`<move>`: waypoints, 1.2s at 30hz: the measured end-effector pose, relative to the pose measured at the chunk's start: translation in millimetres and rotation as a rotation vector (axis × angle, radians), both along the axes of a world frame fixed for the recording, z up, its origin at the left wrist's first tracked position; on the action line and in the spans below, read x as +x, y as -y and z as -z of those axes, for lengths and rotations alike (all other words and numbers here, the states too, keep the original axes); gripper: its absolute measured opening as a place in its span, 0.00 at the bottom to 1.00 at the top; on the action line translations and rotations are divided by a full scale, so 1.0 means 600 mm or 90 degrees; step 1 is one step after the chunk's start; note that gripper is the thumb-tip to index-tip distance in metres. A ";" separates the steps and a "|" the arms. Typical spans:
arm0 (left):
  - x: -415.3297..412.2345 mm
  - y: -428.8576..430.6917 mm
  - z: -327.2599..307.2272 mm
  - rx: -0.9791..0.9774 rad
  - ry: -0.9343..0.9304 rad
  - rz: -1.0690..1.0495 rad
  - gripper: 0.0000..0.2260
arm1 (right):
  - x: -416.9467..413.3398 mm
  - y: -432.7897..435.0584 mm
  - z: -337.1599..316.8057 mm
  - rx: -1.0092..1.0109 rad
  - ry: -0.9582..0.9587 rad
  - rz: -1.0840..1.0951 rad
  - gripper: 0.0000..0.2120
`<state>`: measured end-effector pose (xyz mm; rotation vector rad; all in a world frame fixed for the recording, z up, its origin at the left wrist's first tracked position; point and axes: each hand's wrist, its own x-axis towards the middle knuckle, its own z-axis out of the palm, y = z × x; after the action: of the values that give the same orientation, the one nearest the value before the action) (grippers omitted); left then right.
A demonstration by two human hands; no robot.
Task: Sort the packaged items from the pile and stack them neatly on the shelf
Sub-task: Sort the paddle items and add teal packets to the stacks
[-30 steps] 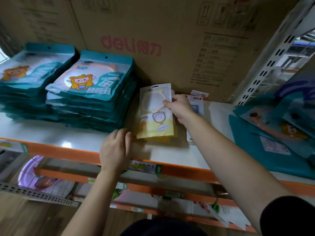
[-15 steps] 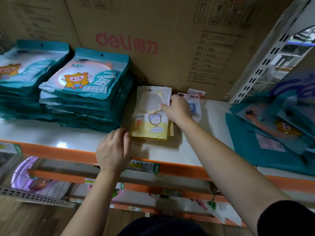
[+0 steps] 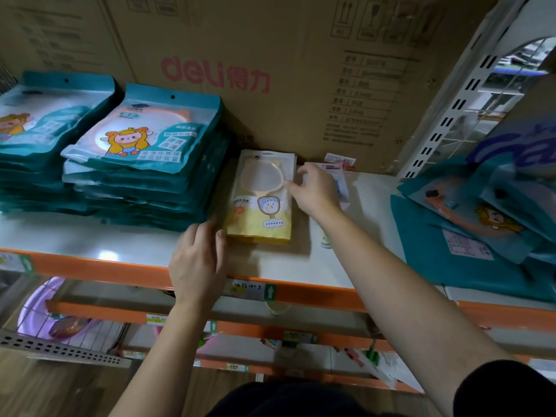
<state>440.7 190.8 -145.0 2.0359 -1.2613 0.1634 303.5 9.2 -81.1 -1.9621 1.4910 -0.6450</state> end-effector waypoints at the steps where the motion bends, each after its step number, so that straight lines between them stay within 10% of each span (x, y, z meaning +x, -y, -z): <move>1: -0.007 -0.001 -0.002 -0.029 0.030 0.006 0.17 | -0.011 -0.002 0.000 0.008 0.054 0.007 0.15; 5: -0.052 0.021 -0.027 -0.051 0.092 0.063 0.17 | -0.080 -0.009 -0.004 -0.014 0.144 0.052 0.04; 21: -0.364 0.206 -0.088 0.195 0.055 0.427 0.21 | -0.518 -0.015 -0.030 -0.169 0.125 0.326 0.07; 36: -0.598 0.262 -0.101 0.172 0.005 0.396 0.27 | -0.850 0.138 -0.030 -0.111 -0.130 0.273 0.11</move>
<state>81.7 33.9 -84.4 1.7487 -1.9365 -0.3053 -206.2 -73.5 -63.1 -1.8910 2.0746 -0.7922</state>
